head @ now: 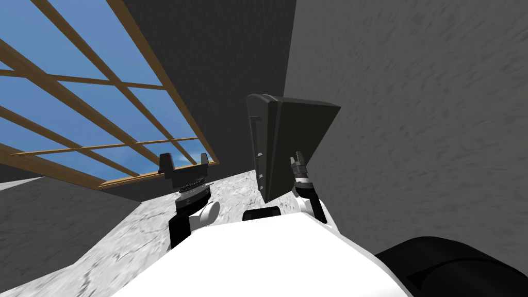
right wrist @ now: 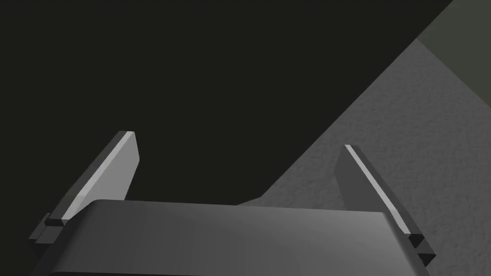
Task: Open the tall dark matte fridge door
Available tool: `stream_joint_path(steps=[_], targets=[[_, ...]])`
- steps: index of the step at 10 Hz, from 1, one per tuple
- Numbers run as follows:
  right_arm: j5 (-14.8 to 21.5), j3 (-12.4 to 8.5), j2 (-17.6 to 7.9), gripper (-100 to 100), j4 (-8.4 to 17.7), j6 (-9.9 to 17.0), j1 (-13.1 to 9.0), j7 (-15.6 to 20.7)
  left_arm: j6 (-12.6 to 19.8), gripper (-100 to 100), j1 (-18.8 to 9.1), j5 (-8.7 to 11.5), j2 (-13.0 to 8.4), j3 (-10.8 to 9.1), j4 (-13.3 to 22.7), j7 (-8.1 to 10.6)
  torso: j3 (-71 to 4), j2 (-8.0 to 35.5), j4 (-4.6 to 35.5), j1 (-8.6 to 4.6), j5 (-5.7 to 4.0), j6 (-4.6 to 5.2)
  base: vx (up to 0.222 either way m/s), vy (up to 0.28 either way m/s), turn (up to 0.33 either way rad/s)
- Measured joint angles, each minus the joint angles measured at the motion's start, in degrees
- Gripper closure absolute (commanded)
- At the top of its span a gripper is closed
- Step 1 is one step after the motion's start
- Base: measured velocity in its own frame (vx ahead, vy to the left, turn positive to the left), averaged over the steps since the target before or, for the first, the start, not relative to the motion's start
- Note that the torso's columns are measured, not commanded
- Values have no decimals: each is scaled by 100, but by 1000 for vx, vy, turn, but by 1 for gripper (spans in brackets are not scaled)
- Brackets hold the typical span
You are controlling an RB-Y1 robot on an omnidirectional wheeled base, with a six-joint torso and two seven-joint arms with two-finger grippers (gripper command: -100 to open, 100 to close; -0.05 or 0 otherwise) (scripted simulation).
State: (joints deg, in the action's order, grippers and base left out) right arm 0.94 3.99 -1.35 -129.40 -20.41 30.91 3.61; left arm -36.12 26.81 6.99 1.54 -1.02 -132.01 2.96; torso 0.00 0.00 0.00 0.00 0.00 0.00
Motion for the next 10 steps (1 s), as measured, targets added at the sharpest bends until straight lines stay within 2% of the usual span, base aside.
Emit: stream_joint_path(steps=[2, 9, 10], targets=[[0, 0, 0, 0, 0, 0, 0, 0, 0, 0, 0, 0, 0, 0, 0, 0, -1200, 597, 600, 0, 0, 0, 0, 0, 0], [0, 0, 0, 0, -2, -1, 0, 0, 0, 0, 0, 0, 0, 0, -2, 0, -7073, 3539, 3537, 0, 0, 0, 0, 0, 0], [0, 0, 0, -100, -2, -1, 0, 0, 0, 0, 0, 0, 0, 0, -2, 0, -7919, 3962, 3960, 0, 0, 0, 19, 5, -19]])
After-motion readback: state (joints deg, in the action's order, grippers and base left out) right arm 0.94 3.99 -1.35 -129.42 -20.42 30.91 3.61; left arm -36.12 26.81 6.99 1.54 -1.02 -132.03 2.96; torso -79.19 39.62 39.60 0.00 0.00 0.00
